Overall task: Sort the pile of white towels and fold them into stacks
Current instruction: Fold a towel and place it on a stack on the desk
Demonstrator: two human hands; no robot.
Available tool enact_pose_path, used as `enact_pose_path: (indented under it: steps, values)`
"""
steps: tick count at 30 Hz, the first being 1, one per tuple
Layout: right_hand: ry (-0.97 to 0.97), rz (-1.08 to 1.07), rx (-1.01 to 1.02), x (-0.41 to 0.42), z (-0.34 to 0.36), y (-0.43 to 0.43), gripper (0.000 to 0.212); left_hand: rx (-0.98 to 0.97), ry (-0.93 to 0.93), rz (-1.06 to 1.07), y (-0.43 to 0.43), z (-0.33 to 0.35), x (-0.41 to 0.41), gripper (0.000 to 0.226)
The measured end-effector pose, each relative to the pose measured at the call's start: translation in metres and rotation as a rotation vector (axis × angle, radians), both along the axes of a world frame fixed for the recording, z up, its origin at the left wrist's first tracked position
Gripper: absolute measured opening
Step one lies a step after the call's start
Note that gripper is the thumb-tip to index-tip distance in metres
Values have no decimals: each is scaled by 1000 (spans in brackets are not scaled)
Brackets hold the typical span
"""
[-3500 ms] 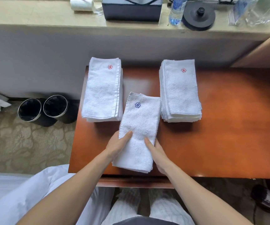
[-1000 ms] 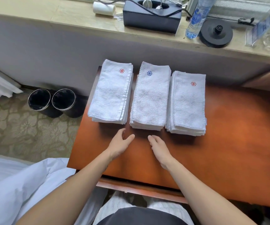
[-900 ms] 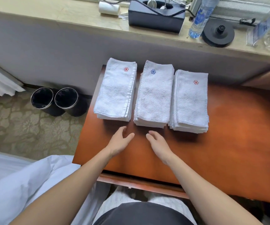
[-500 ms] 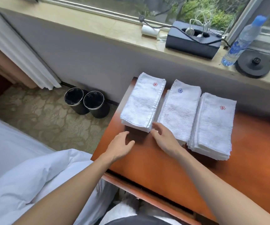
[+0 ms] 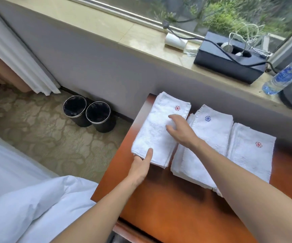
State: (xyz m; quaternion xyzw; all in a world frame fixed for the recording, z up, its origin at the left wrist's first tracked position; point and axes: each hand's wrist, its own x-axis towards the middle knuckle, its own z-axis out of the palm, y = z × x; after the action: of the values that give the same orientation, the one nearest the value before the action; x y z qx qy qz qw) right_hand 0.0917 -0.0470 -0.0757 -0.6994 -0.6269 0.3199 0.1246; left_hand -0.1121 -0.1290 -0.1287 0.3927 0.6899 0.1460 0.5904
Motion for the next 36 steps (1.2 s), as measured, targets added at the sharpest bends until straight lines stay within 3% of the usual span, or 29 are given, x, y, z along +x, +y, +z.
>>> enact_pose_path:
  steps: [5, 8, 11, 17, 23, 27, 31, 34, 36]
  values:
    - [-219, 61, 20, 22, -16, 81, 55, -87, -9, 144, 19, -19, 17, 83]
    - [-325, 88, -48, 33, -27, 120, 91, -149, -32, 273, 25, -23, 22, 75]
    - [-245, 29, -275, 51, -37, 150, 122, -235, -111, 404, 36, -25, 28, 50]
    - [-141, 43, -427, 51, -71, 176, 141, -303, -114, 546, 49, -40, 29, 51]
    - [-37, -75, -433, 42, -84, 159, 141, -188, -20, 644, 84, -47, 4, 42]
    - [-9, -175, -422, 26, -84, 138, 130, -143, 33, 516, 95, -45, -28, 72]
    - [-10, -272, -420, -2, -83, 103, 133, -116, 67, 409, 95, -47, -64, 74]
    - [-33, -319, -444, -30, -82, 65, 137, -118, 124, 355, 87, -47, -97, 47]
    - [-50, -369, -437, -49, -81, 39, 133, -95, 139, 328, 79, -46, -117, 40]
